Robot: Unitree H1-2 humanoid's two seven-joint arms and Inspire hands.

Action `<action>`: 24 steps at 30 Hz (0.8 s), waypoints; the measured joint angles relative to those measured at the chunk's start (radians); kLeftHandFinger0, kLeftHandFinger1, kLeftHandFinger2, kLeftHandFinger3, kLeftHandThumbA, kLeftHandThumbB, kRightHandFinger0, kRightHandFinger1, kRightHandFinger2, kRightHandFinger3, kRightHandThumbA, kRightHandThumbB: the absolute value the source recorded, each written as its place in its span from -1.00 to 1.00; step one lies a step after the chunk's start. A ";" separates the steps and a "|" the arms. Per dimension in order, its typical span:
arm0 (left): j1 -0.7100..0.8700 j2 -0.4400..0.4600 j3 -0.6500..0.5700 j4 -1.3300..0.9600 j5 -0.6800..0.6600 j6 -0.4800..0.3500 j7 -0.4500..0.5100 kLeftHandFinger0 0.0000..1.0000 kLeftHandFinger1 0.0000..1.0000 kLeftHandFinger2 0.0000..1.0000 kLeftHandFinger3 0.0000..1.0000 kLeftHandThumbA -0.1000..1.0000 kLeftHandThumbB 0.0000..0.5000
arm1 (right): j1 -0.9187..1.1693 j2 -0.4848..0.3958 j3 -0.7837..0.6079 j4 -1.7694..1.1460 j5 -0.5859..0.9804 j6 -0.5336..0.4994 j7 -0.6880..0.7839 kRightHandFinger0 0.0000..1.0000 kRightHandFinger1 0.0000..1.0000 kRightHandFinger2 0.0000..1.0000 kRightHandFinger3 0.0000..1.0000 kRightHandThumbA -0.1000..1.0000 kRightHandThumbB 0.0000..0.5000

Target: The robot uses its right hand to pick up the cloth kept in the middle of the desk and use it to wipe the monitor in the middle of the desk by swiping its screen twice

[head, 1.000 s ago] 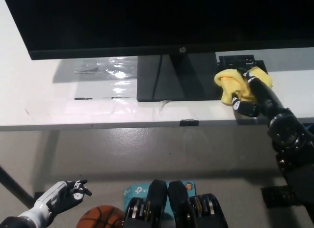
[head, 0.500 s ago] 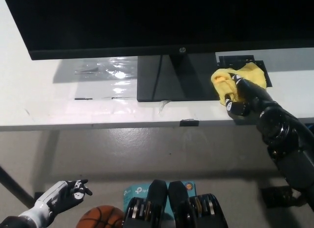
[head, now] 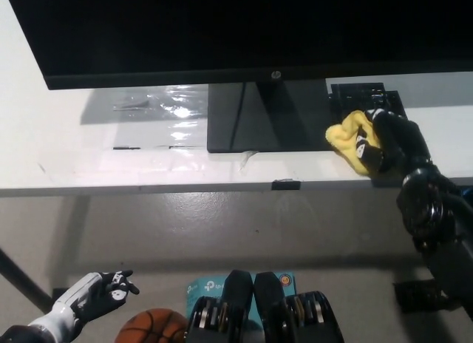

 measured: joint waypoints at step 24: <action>0.005 -0.007 0.000 0.013 -0.001 0.000 -0.008 1.00 1.00 1.00 1.00 -0.98 -0.44 | 0.137 0.214 -0.372 -0.181 0.194 -0.099 -0.082 -1.00 -1.00 -0.40 -0.95 -1.00 -1.00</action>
